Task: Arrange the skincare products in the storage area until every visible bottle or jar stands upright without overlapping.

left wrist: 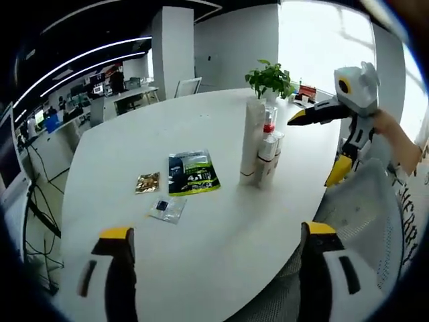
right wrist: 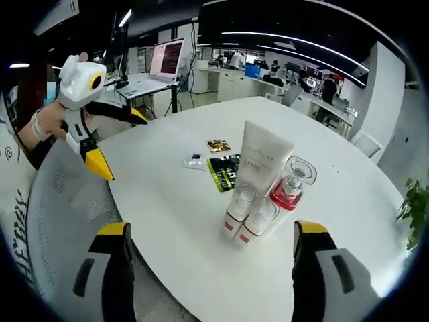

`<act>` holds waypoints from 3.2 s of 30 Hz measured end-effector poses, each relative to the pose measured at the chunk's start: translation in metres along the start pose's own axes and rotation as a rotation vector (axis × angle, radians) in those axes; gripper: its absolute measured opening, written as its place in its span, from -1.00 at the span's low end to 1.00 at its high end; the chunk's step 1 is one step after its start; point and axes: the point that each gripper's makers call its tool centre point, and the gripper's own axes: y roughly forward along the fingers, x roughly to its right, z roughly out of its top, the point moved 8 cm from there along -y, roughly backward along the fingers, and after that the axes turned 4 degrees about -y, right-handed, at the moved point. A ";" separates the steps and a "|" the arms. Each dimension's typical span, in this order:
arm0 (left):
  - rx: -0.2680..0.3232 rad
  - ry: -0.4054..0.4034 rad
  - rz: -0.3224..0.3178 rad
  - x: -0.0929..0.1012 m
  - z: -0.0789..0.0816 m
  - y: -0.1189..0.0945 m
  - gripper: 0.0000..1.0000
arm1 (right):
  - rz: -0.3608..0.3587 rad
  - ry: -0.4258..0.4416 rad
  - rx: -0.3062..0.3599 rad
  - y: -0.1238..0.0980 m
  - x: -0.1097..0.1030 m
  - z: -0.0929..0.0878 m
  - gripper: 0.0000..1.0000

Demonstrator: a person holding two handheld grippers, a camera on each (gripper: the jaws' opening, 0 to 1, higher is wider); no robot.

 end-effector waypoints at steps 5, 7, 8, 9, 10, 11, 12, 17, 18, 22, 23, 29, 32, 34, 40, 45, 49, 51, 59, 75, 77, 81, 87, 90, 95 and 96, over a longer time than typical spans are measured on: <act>0.004 -0.006 0.002 0.001 -0.001 0.002 0.98 | 0.015 -0.003 -0.003 0.003 -0.005 0.000 0.99; 0.012 -0.006 0.000 0.003 0.000 0.003 0.98 | 0.007 0.002 0.004 0.004 -0.005 0.001 0.99; 0.016 -0.003 0.002 0.003 0.001 0.003 0.98 | 0.003 0.006 0.005 0.004 -0.005 0.001 0.99; 0.016 -0.001 0.003 0.000 -0.001 0.001 0.98 | 0.000 0.009 0.006 0.003 -0.005 0.001 0.99; 0.015 -0.003 0.005 -0.002 -0.003 0.000 0.98 | -0.001 0.011 0.007 0.003 -0.004 0.001 0.99; 0.016 -0.008 0.005 -0.002 -0.003 0.000 0.98 | -0.005 0.017 0.012 0.003 -0.004 0.002 0.99; 0.023 -0.015 0.002 0.000 -0.001 0.001 0.98 | -0.005 0.018 0.016 0.003 -0.004 0.002 0.99; 0.029 -0.026 -0.010 -0.003 -0.003 0.000 0.98 | -0.012 0.016 0.054 0.004 -0.004 0.005 0.99; 0.030 -0.026 -0.011 -0.003 -0.002 0.000 0.98 | -0.012 0.017 0.059 0.004 -0.004 0.006 0.99; 0.037 -0.026 -0.017 -0.002 -0.002 0.001 0.98 | -0.016 0.025 0.061 0.004 -0.004 0.006 0.99; 0.040 -0.027 -0.021 -0.002 -0.002 0.001 0.98 | -0.010 0.024 0.057 0.005 -0.005 0.005 0.99; 0.032 -0.007 -0.013 -0.004 -0.001 0.003 0.98 | -0.002 0.051 0.070 0.006 -0.006 0.002 0.99; 0.035 -0.011 -0.017 -0.010 -0.001 0.007 0.98 | -0.001 0.068 0.052 0.010 -0.007 -0.005 0.99; 0.026 0.001 -0.017 -0.015 0.000 0.012 0.98 | -0.001 0.084 0.051 0.011 -0.007 -0.008 0.99; -0.020 0.036 -0.030 -0.023 0.002 0.034 0.93 | 0.000 0.115 0.050 0.013 -0.008 -0.012 0.99; -0.043 0.038 -0.076 -0.026 0.008 0.054 0.95 | 0.004 0.164 0.067 0.012 -0.004 -0.015 0.94; -0.062 0.057 -0.119 -0.028 0.014 0.075 0.97 | 0.012 0.194 0.071 0.008 0.001 -0.020 0.89; -0.074 0.045 -0.142 -0.031 0.017 0.085 0.97 | 0.015 0.207 0.078 0.006 0.007 -0.021 0.86; -0.113 0.011 -0.197 -0.040 0.021 0.115 0.98 | 0.033 0.311 0.119 -0.004 0.035 -0.029 0.77; -0.120 -0.013 -0.214 -0.051 0.035 0.140 0.93 | -0.035 0.487 0.170 -0.019 0.122 -0.056 0.21; -0.116 -0.030 -0.213 -0.055 0.037 0.143 0.91 | -0.050 0.503 0.175 -0.016 0.131 -0.057 0.16; -0.118 -0.033 -0.217 -0.061 0.040 0.150 0.85 | -0.077 0.558 0.189 -0.006 0.155 -0.062 0.01; -0.111 -0.048 -0.221 -0.072 0.045 0.163 0.65 | -0.017 0.622 0.199 0.029 0.171 -0.060 -0.14; -0.114 -0.047 -0.227 -0.076 0.048 0.173 0.57 | 0.023 0.658 0.195 0.050 0.174 -0.058 -0.22; -0.128 -0.061 -0.236 -0.084 0.050 0.184 0.47 | 0.108 0.705 0.208 0.077 0.175 -0.049 -0.35; -0.134 -0.064 -0.247 -0.085 0.050 0.186 0.46 | 0.134 0.715 0.215 0.085 0.181 -0.048 -0.38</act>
